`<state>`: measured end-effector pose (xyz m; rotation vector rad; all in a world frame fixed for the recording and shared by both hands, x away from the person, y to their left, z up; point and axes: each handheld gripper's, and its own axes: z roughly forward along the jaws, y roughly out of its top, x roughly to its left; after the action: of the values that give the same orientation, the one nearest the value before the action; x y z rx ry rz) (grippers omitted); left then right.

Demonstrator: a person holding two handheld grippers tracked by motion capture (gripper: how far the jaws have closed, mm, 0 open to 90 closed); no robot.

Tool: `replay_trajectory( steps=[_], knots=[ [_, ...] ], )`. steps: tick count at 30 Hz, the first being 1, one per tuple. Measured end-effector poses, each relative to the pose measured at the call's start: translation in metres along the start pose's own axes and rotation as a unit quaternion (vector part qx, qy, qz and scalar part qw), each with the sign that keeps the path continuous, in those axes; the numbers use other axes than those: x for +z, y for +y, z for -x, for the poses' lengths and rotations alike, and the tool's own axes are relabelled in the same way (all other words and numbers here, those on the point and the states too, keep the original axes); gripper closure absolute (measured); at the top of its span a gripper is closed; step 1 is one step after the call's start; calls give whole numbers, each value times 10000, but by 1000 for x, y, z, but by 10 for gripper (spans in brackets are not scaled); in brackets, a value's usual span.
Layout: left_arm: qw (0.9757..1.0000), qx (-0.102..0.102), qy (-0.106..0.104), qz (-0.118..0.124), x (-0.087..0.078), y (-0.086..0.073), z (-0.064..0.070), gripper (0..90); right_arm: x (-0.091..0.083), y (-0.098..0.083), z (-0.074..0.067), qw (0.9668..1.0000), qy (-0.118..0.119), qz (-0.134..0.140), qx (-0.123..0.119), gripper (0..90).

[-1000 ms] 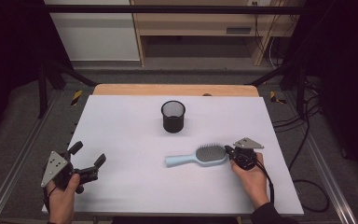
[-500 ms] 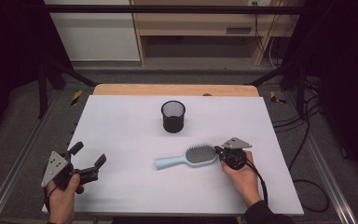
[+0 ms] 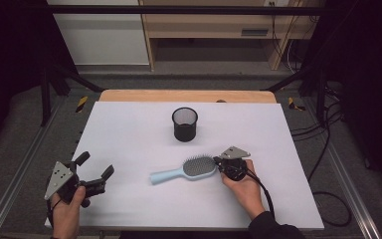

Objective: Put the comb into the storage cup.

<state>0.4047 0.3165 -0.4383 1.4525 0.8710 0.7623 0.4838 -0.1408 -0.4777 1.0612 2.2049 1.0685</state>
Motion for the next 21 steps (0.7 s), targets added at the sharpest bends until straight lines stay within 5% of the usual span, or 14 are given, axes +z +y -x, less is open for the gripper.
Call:
replay_trajectory(
  steps=[21],
  knots=[
    [9999,-74,-49,-139,3,-2,-2,10,27,29,-40,9985,388,-153,-350,900]
  ],
)
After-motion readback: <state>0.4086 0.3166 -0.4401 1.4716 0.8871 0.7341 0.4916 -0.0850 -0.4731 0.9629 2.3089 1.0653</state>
